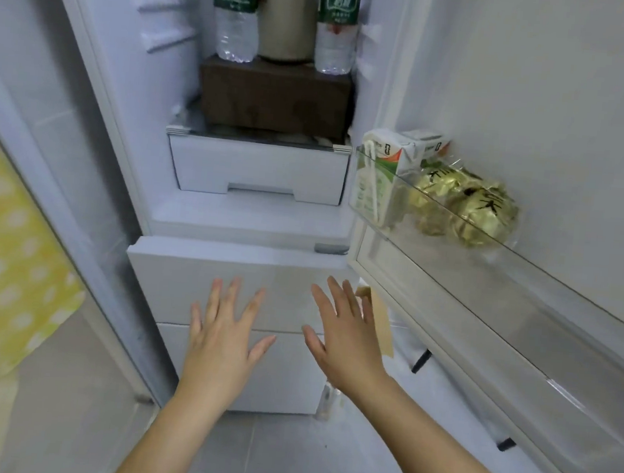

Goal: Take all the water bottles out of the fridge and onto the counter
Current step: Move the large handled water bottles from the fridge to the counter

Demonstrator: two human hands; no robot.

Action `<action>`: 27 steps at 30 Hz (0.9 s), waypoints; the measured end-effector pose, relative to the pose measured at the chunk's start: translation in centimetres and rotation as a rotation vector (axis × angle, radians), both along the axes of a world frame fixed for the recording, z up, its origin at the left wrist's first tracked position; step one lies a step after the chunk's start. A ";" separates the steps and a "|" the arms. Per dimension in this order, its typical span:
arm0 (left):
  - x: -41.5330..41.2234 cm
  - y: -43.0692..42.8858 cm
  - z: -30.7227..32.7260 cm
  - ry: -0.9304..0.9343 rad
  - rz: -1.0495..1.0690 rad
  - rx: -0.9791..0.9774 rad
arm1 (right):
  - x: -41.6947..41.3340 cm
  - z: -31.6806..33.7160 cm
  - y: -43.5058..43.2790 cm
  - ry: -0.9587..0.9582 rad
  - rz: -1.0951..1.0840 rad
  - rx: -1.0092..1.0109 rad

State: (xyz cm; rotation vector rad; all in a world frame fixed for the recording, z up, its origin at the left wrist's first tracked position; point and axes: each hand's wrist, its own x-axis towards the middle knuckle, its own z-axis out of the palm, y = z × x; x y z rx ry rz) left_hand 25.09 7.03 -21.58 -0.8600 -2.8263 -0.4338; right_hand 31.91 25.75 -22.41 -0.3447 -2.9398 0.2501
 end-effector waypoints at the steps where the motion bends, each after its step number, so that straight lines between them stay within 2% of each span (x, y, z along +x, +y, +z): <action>1: -0.9 -0.2 0.2 0.003 0.009 0.006 | -1.1 0.2 -0.1 0.003 0.011 0.011; 8: -9.1 -0.5 1.2 0.046 0.029 0.061 | -9.7 1.1 -0.4 0.050 0.035 -0.034; 14: -20.0 0.4 2.7 0.088 -0.064 0.082 | -19.4 3.1 -0.2 0.113 -0.046 -0.046; 21: -32.1 3.8 9.0 0.222 -0.138 0.156 | -31.8 9.6 1.7 0.260 -0.153 0.048; 27: -40.6 8.9 15.5 0.322 -0.091 0.206 | -39.2 16.8 4.7 0.368 -0.237 0.104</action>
